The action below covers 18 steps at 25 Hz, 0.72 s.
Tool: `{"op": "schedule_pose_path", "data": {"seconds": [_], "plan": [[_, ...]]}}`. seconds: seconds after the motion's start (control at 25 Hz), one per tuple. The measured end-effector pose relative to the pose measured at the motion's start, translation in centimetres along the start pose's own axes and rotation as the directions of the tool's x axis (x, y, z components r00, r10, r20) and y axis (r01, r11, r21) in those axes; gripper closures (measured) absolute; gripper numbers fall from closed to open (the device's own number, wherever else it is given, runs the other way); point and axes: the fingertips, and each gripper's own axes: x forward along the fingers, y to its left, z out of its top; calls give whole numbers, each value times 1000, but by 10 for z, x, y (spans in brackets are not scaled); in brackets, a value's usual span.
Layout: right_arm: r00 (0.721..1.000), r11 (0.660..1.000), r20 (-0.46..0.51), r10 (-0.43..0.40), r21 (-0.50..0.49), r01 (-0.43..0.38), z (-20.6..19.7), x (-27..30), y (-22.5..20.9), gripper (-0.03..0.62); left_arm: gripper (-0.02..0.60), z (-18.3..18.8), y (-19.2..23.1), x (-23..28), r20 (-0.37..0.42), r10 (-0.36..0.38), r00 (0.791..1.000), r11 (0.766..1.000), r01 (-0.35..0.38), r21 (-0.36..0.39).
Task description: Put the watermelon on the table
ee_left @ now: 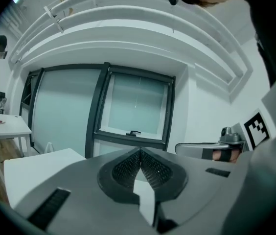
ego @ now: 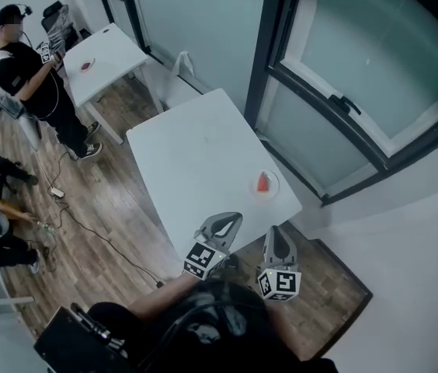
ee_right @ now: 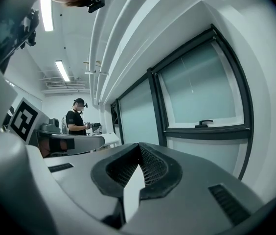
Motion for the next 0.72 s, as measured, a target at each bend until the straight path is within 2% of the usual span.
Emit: {"op": "schedule_pose_path", "data": {"seconds": [0.24, 0.44, 0.72], "plan": [[1000, 999, -8, 20, 40, -20, 1, 6, 4, 582, 577, 3, 5, -1, -6, -1, 1000, 1000, 1, 3], [995, 994, -51, 89, 74, -85, -10, 10, 9, 582, 577, -6, 10, 0, -28, 14, 1000, 999, -13, 37], [995, 992, -67, 77, 106, -70, -16, 12, 3, 582, 577, -14, 4, 2, -51, -15, 999, 1000, 16, 16]]}}
